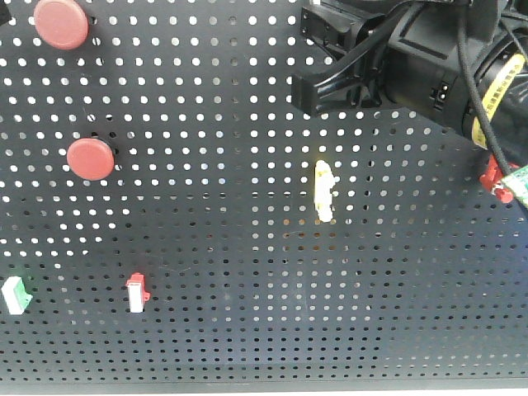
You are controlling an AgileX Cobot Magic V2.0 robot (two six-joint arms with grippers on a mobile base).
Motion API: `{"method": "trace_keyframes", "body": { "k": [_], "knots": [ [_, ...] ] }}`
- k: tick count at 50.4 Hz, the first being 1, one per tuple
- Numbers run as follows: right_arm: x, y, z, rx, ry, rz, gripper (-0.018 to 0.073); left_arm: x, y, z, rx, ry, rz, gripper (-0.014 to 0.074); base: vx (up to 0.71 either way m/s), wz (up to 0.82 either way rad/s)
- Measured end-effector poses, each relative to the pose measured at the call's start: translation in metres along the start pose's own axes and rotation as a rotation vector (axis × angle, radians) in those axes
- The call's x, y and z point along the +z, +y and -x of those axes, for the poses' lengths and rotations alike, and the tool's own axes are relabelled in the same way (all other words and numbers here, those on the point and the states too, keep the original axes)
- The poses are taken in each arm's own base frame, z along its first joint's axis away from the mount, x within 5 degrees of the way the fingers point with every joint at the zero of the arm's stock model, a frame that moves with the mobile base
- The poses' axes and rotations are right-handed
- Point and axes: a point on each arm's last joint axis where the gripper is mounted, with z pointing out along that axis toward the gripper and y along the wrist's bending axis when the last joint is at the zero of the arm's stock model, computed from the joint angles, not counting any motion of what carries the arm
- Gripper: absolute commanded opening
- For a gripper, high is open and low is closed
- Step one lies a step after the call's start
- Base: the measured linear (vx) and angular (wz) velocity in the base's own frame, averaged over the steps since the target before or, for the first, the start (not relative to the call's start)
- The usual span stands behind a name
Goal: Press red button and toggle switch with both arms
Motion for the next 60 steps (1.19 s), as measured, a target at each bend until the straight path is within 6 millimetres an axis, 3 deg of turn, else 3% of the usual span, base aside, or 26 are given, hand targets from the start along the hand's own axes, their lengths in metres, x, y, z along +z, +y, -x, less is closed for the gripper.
{"method": "trace_keyframes", "body": {
  "k": [19,39,44,55,60],
  "knots": [
    [-0.003,0.0,-0.01,-0.006,0.029,-0.015,0.0,0.0,0.0,0.0,0.0,0.0,0.0,0.0002,0.0,0.0],
    [-0.007,-0.016,-0.011,0.0,0.04,-0.155,0.0,0.0,0.0,0.001,0.0,-0.011,0.0,0.0002,0.0,0.0],
    [-0.017,-0.018,-0.002,-0.003,0.014,-0.157,0.0,0.0,0.0,0.001,0.0,-0.011,0.0,0.0002,0.0,0.0],
    [-0.071,-0.015,0.056,-0.018,-0.17,-0.081,0.0,0.0,0.0,0.001,0.0,-0.011,0.0,0.0002,0.0,0.0],
    [-0.077,-0.015,0.061,-0.02,-0.187,-0.074,0.0,0.0,0.0,0.001,0.0,-0.011,0.0,0.0002,0.0,0.0]
  ]
}}
